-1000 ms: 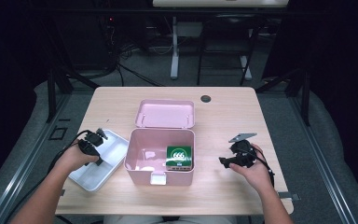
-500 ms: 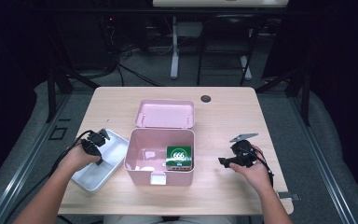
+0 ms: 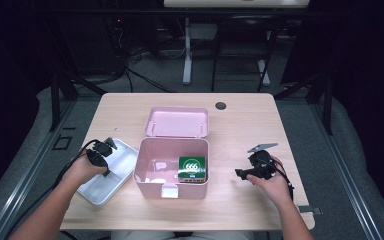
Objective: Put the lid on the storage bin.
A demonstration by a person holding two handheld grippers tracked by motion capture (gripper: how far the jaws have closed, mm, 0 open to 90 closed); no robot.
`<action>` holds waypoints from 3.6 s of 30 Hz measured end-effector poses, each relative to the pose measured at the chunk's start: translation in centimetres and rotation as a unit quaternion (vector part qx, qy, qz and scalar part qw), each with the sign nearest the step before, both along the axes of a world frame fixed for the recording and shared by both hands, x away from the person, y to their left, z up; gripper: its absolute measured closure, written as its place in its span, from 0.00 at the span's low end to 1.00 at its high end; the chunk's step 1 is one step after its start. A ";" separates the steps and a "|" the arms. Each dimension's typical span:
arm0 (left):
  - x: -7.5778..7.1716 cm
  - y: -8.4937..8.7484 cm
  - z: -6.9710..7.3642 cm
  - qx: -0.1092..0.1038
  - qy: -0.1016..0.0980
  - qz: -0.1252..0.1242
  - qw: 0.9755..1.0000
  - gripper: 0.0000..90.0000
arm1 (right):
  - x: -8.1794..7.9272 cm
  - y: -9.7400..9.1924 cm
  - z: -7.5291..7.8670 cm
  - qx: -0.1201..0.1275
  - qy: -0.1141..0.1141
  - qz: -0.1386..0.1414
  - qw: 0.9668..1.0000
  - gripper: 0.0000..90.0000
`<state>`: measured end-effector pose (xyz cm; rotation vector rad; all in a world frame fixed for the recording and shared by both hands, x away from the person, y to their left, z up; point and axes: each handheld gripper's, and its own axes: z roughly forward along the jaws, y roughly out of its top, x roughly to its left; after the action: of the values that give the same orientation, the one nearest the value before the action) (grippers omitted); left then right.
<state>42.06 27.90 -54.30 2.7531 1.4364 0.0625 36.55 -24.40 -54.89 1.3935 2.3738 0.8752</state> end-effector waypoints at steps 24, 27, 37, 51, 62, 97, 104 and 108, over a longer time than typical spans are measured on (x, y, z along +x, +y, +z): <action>-1.2 -0.6 2.3 0.028 -0.031 -0.043 0.998 0.99 | 0.1 -0.5 -0.1 0.012 0.004 -0.010 1.000 0.28; -1.4 -0.7 3.1 0.032 -0.039 -0.046 0.998 0.99 | 0.1 -0.5 -0.1 0.014 0.004 -0.012 1.000 0.28; -2.1 -0.7 6.4 0.052 -0.077 -0.076 0.993 0.99 | 0.2 -0.7 -0.2 0.015 0.004 -0.015 1.000 0.28; -3.2 -0.3 11.2 0.075 -0.109 -0.117 0.984 0.99 | 0.2 -0.8 -0.2 0.021 0.004 -0.016 1.000 0.28; -4.0 -0.6 14.0 0.086 -0.129 -0.184 0.971 0.99 | 0.2 -0.8 -0.3 0.021 0.006 -0.020 1.000 0.28; -4.6 -4.9 16.6 0.075 -0.142 -0.303 0.939 0.99 | 0.4 -0.8 -0.5 0.016 0.004 -0.018 1.000 0.28; -4.3 -7.1 16.3 0.075 -0.140 -0.332 0.930 0.99 | 0.4 -0.8 -0.5 0.016 0.004 -0.017 1.000 0.28; -4.2 -9.3 16.2 0.079 -0.133 -0.357 0.921 0.99 | 0.4 -0.8 -0.5 0.017 0.003 -0.017 1.000 0.28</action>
<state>37.89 18.58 -38.10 3.0500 0.3302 0.5180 36.96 -25.22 -55.42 1.4481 2.3429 0.9072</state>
